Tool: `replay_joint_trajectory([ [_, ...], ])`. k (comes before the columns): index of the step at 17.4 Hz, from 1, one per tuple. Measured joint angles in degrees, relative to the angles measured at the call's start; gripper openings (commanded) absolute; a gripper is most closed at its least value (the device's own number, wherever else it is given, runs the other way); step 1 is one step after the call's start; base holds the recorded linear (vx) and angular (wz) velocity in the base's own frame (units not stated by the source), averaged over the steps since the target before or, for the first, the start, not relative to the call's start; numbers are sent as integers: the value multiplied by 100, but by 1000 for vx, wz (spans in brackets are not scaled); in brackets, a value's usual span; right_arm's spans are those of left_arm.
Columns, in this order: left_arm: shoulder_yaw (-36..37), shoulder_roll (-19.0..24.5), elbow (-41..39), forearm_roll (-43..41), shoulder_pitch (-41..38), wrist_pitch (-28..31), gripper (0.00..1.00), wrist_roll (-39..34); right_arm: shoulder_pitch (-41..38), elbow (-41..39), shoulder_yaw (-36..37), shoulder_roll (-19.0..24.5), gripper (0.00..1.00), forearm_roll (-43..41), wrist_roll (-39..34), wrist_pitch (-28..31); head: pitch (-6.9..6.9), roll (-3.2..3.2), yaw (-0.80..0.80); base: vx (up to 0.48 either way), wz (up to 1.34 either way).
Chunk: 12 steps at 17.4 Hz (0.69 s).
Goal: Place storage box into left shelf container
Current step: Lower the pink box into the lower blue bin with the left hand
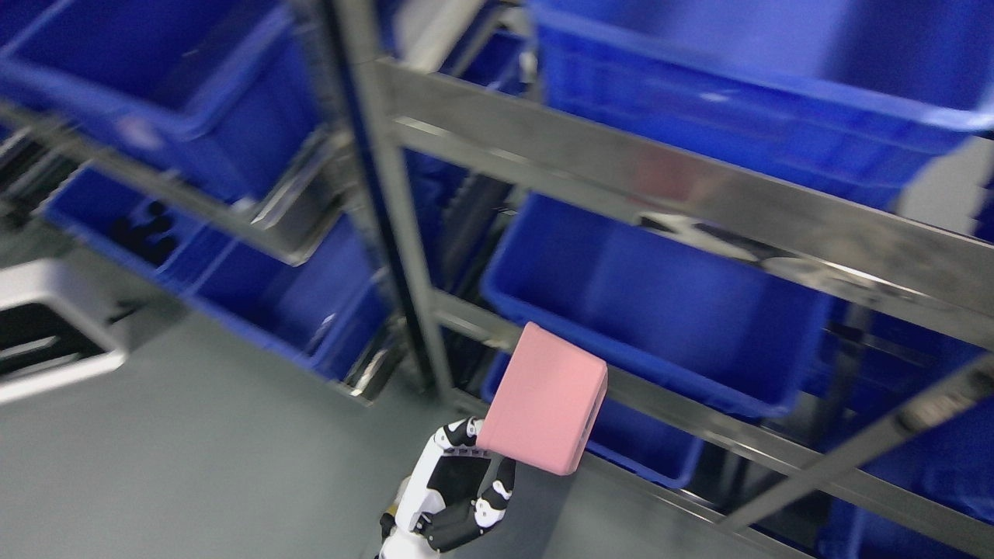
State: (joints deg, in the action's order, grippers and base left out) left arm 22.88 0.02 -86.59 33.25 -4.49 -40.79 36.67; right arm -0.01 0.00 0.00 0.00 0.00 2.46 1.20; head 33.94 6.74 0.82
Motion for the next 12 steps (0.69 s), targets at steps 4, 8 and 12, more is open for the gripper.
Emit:
replay_joint_trajectory([
  [4, -393, 151, 78, -412, 157, -45, 3, 324, 0, 0, 0, 0, 100, 0, 0, -3, 0, 0, 0, 140, -845],
  [8, -1008, 554, 397, -1179, 826, -19, 3, 742, -1, 0, 0, 0, 100, 0, 0, -8, -2, 0, 0, 86, -694],
  [12, -1427, 871, 838, -2234, 1637, 7, 3, 1401, 2, 0, 0, 0, 100, 0, 0, -18, -2, 0, 0, 57, -319],
])
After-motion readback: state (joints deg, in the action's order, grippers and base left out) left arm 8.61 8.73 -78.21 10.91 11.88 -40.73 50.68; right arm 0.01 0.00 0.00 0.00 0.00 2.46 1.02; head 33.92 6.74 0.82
